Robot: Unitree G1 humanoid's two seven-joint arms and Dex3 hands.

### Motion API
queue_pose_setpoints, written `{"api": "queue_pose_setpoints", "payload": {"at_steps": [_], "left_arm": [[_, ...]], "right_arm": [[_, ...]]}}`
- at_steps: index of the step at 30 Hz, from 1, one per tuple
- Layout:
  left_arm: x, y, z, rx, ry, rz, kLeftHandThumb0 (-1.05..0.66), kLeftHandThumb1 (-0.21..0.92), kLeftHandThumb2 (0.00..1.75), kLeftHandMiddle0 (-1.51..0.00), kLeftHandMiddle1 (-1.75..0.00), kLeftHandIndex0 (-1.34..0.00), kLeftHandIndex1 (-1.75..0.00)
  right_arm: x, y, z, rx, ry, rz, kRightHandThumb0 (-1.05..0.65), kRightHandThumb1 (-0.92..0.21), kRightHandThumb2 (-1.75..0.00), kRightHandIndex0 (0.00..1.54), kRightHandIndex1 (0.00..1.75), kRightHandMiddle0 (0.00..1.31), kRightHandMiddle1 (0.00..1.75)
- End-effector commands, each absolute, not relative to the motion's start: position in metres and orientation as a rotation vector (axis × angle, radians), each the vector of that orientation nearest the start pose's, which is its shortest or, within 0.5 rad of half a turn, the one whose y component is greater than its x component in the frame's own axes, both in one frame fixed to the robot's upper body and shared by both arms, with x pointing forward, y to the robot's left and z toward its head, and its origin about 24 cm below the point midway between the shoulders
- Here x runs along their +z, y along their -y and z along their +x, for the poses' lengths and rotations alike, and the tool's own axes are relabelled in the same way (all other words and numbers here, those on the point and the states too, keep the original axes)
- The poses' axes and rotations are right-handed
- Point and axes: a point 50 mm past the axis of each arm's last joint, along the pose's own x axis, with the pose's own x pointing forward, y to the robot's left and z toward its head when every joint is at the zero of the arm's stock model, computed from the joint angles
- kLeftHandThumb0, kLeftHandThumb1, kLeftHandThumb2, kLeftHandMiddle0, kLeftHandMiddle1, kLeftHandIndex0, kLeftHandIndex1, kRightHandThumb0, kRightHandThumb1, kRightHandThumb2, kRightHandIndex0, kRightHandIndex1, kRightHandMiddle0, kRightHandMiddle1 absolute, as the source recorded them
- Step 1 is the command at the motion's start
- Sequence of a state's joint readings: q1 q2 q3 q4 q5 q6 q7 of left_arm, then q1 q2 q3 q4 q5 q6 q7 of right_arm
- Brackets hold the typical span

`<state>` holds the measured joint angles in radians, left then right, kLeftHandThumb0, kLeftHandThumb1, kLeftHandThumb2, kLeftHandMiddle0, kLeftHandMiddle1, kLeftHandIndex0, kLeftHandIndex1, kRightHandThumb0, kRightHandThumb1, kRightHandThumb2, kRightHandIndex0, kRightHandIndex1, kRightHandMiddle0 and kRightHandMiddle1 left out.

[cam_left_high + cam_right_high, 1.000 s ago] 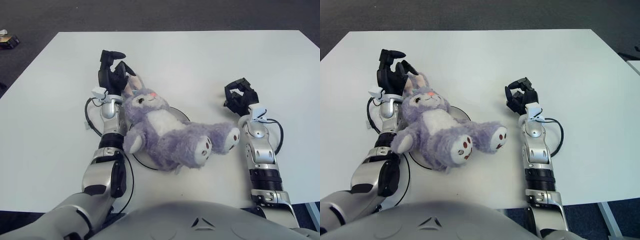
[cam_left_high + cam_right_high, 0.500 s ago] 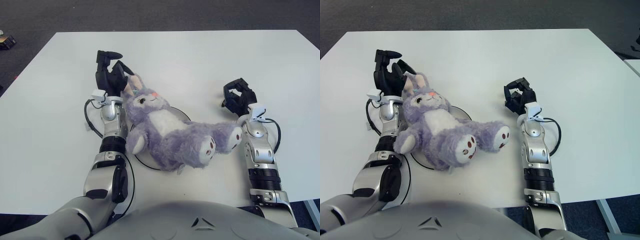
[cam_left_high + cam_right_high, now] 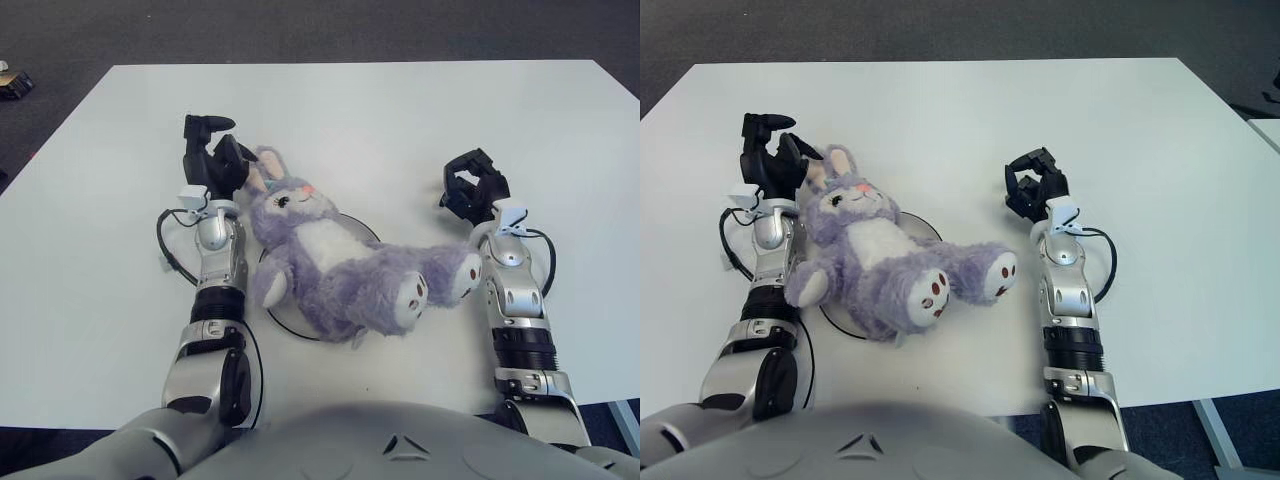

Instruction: Put the doll into the plate.

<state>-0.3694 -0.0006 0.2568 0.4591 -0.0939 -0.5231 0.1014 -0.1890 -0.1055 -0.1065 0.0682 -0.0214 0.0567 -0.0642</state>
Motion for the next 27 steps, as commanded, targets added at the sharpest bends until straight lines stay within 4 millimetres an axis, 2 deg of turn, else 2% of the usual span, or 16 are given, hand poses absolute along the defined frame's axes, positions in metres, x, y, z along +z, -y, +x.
{"api": "queue_pose_setpoints", "payload": {"at_steps": [1,12,16,27], "left_arm": [[0.0493,-0.1912,0.2986,0.252,0.233,-0.100,-0.36,0.80,0.68,-0.82,-1.75,-0.27,-1.75],[0.0472,-0.1914,0.2995,0.225,0.146,-0.112,-0.36,0.80,0.68,-0.82,-1.75,-0.28,-1.75],[0.0456,-0.1937,0.3002,0.219,0.087,-0.100,-0.36,0.79,0.70,-0.81,-1.75,-0.28,-1.75],[0.0468,-0.1950,0.2996,0.217,0.068,-0.091,-0.36,0.77,0.71,-0.82,-1.75,-0.29,-1.75]], "right_arm": [[0.0721,0.1870,0.2926,-0.155,0.073,-0.122,-0.38,-0.71,-0.79,0.79,1.75,0.33,1.75],[0.0686,0.1882,0.2928,-0.165,0.076,-0.128,-0.38,-0.70,-0.81,0.80,1.75,0.34,1.75],[0.0650,0.1941,0.2927,-0.179,0.074,-0.134,-0.38,-0.70,-0.81,0.80,1.75,0.34,1.75],[0.0638,0.1948,0.2934,-0.183,0.081,-0.135,-0.38,-0.70,-0.81,0.81,1.75,0.34,1.75]]}}
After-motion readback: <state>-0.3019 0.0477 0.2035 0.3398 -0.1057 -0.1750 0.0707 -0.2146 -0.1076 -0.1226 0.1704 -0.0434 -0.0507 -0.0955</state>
